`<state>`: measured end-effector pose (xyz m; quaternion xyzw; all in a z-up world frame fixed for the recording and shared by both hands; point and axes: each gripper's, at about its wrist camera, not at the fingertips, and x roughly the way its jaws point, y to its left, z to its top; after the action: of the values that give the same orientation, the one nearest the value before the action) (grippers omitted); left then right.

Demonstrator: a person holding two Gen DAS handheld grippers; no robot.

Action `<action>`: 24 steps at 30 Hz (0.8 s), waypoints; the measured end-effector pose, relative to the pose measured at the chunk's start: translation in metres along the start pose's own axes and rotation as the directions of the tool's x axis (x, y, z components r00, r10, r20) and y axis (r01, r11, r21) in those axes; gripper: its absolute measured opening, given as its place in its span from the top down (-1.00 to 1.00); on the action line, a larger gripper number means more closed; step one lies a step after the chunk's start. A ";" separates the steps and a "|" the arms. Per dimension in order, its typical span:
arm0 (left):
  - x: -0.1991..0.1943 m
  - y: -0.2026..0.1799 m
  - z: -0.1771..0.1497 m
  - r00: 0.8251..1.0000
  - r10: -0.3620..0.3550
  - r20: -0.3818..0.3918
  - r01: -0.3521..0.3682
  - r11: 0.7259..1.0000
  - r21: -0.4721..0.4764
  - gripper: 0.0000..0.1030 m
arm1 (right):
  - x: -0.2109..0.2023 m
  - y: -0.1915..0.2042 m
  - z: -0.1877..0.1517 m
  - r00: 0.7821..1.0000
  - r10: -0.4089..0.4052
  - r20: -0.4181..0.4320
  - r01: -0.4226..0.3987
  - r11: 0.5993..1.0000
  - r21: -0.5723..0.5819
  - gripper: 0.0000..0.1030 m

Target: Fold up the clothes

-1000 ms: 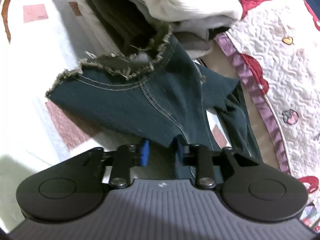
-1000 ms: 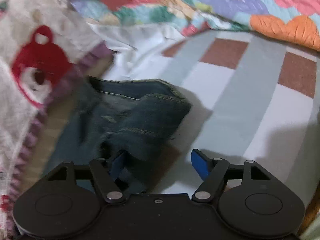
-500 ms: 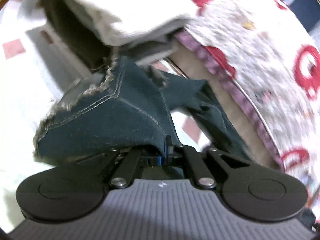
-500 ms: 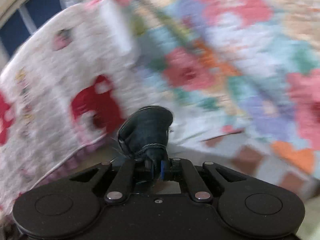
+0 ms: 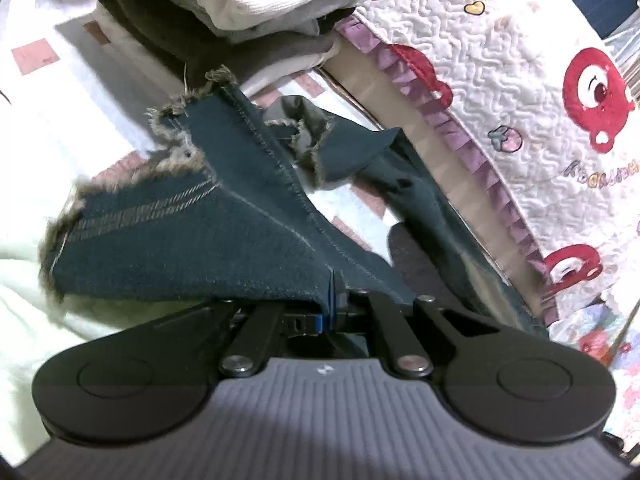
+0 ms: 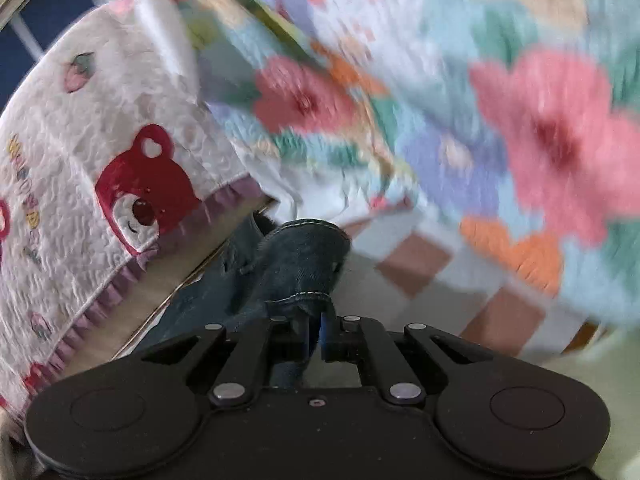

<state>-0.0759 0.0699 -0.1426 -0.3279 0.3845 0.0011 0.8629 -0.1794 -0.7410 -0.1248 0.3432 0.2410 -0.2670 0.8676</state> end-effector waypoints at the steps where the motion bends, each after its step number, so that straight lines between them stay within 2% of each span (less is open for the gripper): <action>1: 0.005 0.005 -0.003 0.999 0.024 -0.024 -0.024 1.000 -0.008 0.96 | 0.005 0.002 -0.004 0.998 -0.067 -0.016 0.066 0.996 -0.062 0.93; 3: 0.021 0.016 -0.010 0.995 0.063 -0.083 -0.067 0.997 -0.045 0.96 | 0.025 -0.010 -0.011 0.987 -0.137 -0.084 0.132 0.989 -0.066 0.93; 5: 0.027 0.017 -0.014 0.992 0.082 -0.092 -0.085 0.996 -0.028 0.96 | 0.041 -0.019 -0.020 0.977 -0.176 -0.123 0.168 0.983 -0.069 0.93; 8: 0.016 0.005 -0.006 0.997 0.061 -0.052 -0.060 0.998 0.035 0.96 | 0.027 -0.006 -0.017 0.988 -0.146 -0.045 0.139 0.981 -0.136 0.94; 10: 0.007 0.002 0.003 0.999 0.020 -0.034 -0.019 1.000 0.023 0.96 | 0.005 0.011 -0.009 0.993 -0.112 0.034 0.116 0.974 -0.195 0.94; 13: 0.004 0.003 0.008 0.999 -0.034 -0.043 0.033 0.999 -0.015 0.96 | -0.024 0.035 -0.002 0.981 -0.136 0.139 0.172 0.940 -0.295 0.94; 14: 0.006 0.005 0.007 0.997 -0.037 -0.060 0.036 0.999 -0.017 0.96 | -0.025 0.031 -0.001 0.975 -0.171 0.139 0.206 0.932 -0.298 0.94; 15: 0.011 0.007 0.005 0.996 -0.031 -0.081 0.029 0.999 -0.019 0.96 | -0.016 0.021 0.001 0.970 -0.214 0.111 0.237 0.929 -0.282 0.93; 18: 0.026 0.011 -0.003 0.988 0.043 -0.151 -0.041 0.999 0.017 0.96 | 0.020 -0.020 -0.005 0.956 -0.284 -0.080 0.267 0.948 -0.171 0.91; 20: 0.026 0.013 -0.006 0.985 0.052 -0.163 -0.046 0.998 0.039 0.96 | 0.034 -0.035 -0.012 0.926 -0.327 -0.189 0.302 0.941 -0.152 0.64; 23: 0.023 0.018 -0.005 0.986 0.037 -0.164 -0.033 0.999 0.028 0.95 | 0.015 -0.041 -0.010 0.913 -0.369 -0.173 0.352 0.928 -0.122 0.44; 24: 0.024 0.020 -0.005 0.986 0.036 -0.166 -0.032 0.999 0.024 0.95 | 0.004 -0.038 -0.006 0.928 -0.339 -0.157 0.325 0.940 -0.107 0.44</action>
<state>-0.0674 0.0766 -0.1718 -0.3110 0.4606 -0.0156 0.8312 -0.2017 -0.7617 -0.1485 0.2847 0.3803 -0.3695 0.7986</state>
